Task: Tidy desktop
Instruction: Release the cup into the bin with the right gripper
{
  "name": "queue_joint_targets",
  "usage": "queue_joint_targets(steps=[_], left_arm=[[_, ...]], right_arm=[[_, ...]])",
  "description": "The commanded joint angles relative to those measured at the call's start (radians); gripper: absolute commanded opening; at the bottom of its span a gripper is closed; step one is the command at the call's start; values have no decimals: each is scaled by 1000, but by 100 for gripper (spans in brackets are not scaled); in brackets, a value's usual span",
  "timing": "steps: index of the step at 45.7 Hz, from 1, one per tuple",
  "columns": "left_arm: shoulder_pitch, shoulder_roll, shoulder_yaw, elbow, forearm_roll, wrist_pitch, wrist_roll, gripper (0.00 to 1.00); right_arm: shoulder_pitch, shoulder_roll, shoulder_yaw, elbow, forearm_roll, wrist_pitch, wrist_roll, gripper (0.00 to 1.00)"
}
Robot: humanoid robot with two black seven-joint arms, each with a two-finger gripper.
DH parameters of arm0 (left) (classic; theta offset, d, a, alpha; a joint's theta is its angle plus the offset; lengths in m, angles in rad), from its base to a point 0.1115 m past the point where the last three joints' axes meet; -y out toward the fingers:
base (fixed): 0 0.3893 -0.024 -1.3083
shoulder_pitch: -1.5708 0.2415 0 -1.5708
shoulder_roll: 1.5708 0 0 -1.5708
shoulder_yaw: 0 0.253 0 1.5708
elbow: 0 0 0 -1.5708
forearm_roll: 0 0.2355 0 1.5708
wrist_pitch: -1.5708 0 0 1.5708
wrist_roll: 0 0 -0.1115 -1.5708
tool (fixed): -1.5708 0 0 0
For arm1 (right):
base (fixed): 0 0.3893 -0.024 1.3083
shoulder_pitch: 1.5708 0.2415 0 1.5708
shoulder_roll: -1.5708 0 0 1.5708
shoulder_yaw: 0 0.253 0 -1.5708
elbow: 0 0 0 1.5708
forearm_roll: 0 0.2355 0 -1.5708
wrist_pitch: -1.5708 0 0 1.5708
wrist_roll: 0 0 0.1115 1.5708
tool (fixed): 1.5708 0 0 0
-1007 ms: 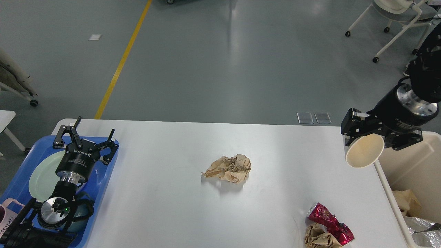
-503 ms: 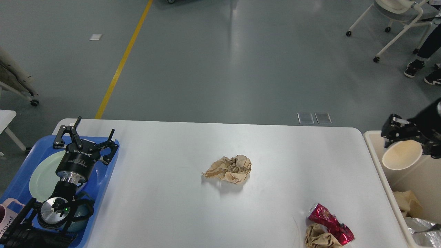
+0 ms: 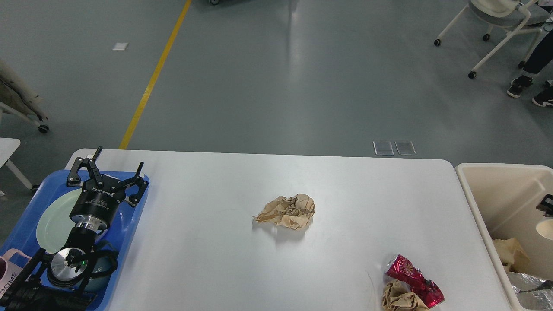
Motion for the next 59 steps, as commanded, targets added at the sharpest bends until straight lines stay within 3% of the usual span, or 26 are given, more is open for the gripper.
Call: queue_joint_targets(steps=[1, 11, 16, 25, 27, 31, 32, 59], left_arm=[[0, 0, 0, 0, 0, 0, 0, 97], [0, 0, 0, 0, 0, 0, 0, 97], [0, 0, 0, 0, 0, 0, 0, 97], [-2, 0, 0, 0, 0, 0, 0, 97], [0, 0, 0, 0, 0, 0, 0, 97], [0, 0, 0, 0, 0, 0, 0, 97], [0, 0, 0, 0, 0, 0, 0, 97], [-2, 0, 0, 0, 0, 0, 0, 97]], right_arm=[[-224, 76, 147, -182, 3, -80, 1, 0], [-509, 270, 232, -503, 4, -144, -17, 0], [-514, 279, 244, -508, 17, -147, -89, 0], [-519, 276, 245, -509, 20, -147, -105, 0], [-517, 273, 245, -511, 20, -149, -105, 25], [-509, 271, 242, -509, 20, -154, -103, 94], [-506, 273, 242, -509, 20, -154, -103, 100], [-465, 244, 235, -454, 6, -141, -103, 100]])
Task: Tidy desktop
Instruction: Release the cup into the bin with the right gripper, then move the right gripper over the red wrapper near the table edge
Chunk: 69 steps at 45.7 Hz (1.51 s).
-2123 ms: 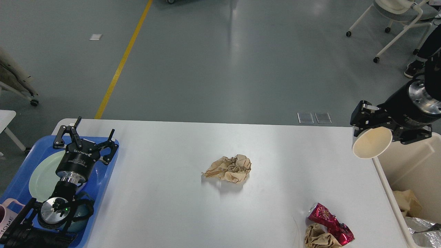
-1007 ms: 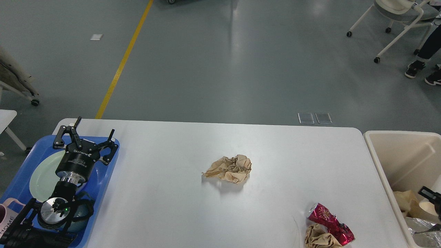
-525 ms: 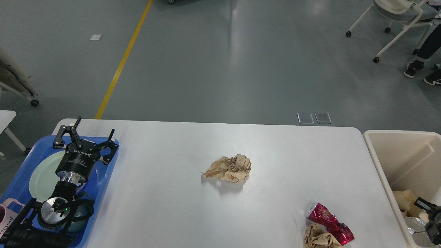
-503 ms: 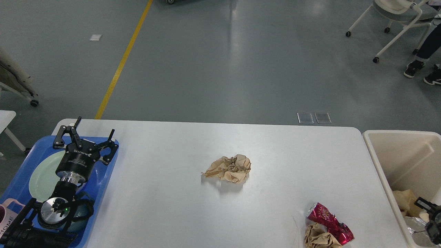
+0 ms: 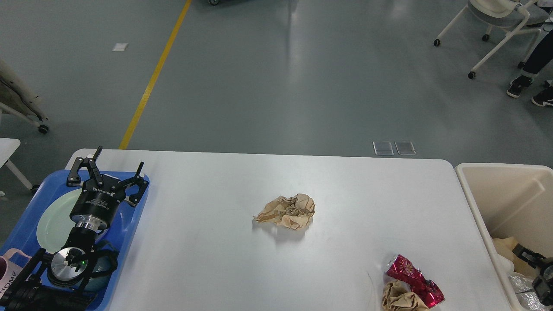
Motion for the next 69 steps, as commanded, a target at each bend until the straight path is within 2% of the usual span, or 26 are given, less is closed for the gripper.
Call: queue_joint_targets(steps=[1, 9, 14, 18, 24, 31, 36, 37, 51, 57, 59, 64, 69], left_arm=[[-1, 0, 0, 0, 0, 0, 0, 97], [-1, 0, 0, 0, 0, 0, 0, 97], [-1, 0, 0, 0, 0, 0, 0, 97], [-1, 0, 0, 0, 0, 0, 0, 97], [-1, 0, 0, 0, 0, 0, 0, 97], [-1, 0, 0, 0, 0, 0, 0, 97], [-1, 0, 0, 0, 0, 0, 0, 97], [-1, 0, 0, 0, 0, 0, 0, 97], [1, 0, 0, 0, 0, 0, 0, 97], [-1, 0, 0, 0, 0, 0, 0, 97], [1, 0, -1, 0, 0, 2, 0, 97], [1, 0, -2, 0, 0, 2, 0, 97], [1, 0, -2, 0, 0, 0, 0, 97]], right_arm=[[57, -33, 1, 52, -10, 6, -1, 100], [285, -134, -36, 309, -110, 19, -11, 100], [486, -180, -104, 524, -240, 61, -48, 100], [669, -200, -174, 702, -285, 153, -67, 100], [910, -183, -262, 866, -282, 309, -96, 100], [1169, -145, -274, 1017, -274, 530, -97, 100], [1358, -114, -295, 1155, -245, 628, -99, 100], [1391, -110, -314, 1184, -227, 639, -99, 97], [1749, -2, -450, 1543, -156, 655, -99, 100], [1899, 25, -451, 1710, -149, 642, -99, 100], [1936, 42, -446, 1756, -147, 641, -99, 97], [1959, 90, -435, 1756, -106, 656, -96, 95], [1952, 82, -437, 1756, -107, 644, -96, 96]])
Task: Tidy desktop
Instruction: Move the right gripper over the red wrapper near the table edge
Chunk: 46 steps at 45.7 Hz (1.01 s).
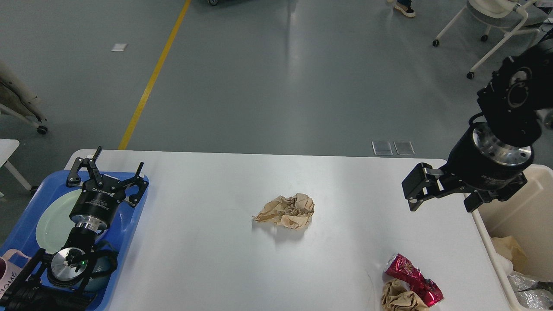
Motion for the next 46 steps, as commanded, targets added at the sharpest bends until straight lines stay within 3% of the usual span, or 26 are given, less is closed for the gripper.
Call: queue_joint_targets(steps=[1, 6, 23, 28, 34, 39, 46], left_arm=[[-1, 0, 0, 0, 0, 0, 0, 97], [-1, 0, 0, 0, 0, -1, 0, 97], [0, 0, 0, 0, 0, -1, 0, 97], [-1, 0, 0, 0, 0, -1, 0, 97], [-1, 0, 0, 0, 0, -1, 0, 97], [-1, 0, 1, 0, 0, -1, 0, 97], [0, 0, 1, 0, 0, -1, 0, 97]], right_arm=[[-5, -4, 0, 3, 5, -8, 1, 96], [-59, -41, 6, 0, -9, -46, 2, 95], [-539, -42, 110, -42, -266, -389, 7, 94], [-657, -31, 158, -63, -372, -438, 7, 91], [-835, 10, 166, -218, -453, -509, 7, 90], [-941, 61, 166, -334, -453, -521, 7, 90], [-995, 74, 166, -361, -453, -525, 7, 90]])
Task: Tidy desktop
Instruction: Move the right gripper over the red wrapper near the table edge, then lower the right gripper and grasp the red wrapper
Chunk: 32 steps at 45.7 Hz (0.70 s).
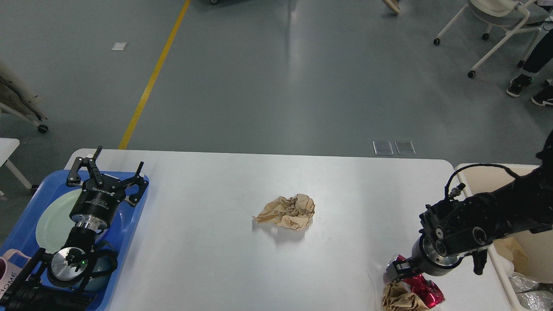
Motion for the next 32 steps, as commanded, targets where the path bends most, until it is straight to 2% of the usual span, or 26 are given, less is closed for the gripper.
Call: queue_joint_targets(steps=[1, 18, 21, 26, 32], left_arm=[[0, 0, 0, 0, 0, 0, 0, 97], [0, 0, 0, 0, 0, 0, 0, 97], [0, 0, 0, 0, 0, 0, 0, 97], [0, 0, 0, 0, 0, 0, 0, 97], [1, 0, 0, 0, 0, 0, 0, 97]], right_arm=[[-46, 14, 0, -21, 0, -4, -1, 90], [-134, 38, 3, -112, 1, -79, -3, 89], [-143, 40, 3, -112, 1, -94, -3, 78], [-148, 47, 3, -114, 1, -96, -3, 53], [-160, 47, 3, -124, 6, -97, -3, 35]])
